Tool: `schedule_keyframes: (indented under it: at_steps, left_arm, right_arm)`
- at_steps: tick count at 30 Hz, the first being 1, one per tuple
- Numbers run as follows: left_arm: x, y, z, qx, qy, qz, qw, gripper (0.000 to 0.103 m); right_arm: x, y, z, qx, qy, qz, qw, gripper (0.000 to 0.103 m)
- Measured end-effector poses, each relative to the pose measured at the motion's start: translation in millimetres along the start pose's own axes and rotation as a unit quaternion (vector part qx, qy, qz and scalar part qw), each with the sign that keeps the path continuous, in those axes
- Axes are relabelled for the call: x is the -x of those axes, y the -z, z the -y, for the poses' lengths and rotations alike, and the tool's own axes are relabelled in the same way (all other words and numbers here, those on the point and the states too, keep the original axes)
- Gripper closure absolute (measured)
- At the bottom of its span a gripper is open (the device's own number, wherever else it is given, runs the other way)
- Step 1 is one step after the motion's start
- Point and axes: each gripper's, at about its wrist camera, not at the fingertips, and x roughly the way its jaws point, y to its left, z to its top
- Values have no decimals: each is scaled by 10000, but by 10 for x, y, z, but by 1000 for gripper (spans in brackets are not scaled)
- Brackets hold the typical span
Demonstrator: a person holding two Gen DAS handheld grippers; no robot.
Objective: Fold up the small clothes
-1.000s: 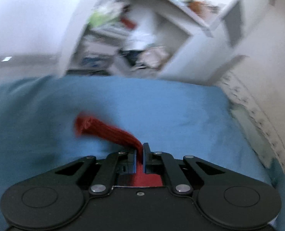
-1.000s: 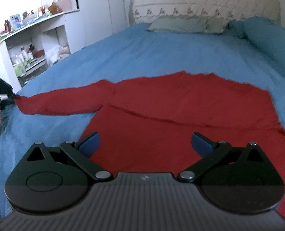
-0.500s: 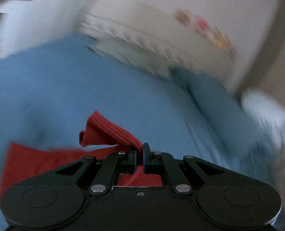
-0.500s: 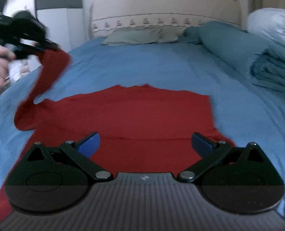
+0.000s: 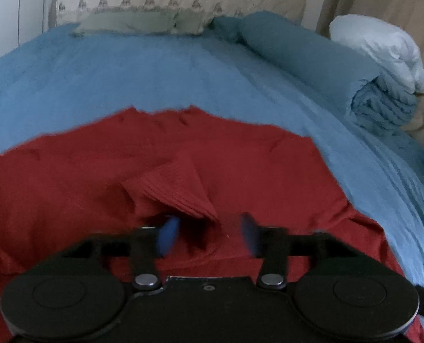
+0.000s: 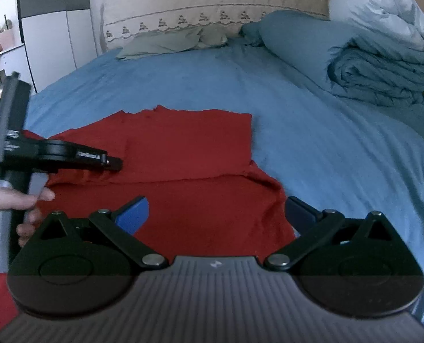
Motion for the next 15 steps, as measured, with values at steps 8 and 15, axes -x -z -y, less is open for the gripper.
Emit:
schedule_keyframes:
  at_steps: [8, 15]
  left_arm:
    - [804, -34, -505, -201, -189, 369, 9989, 2]
    - [1071, 316, -1006, 165, -423, 606, 9971, 2]
  right_arm:
    - [48, -209, -288, 389, -547, 210, 9975, 0]
    - [-419, -549, -1081, 1488, -1001, 65, 9838, 0]
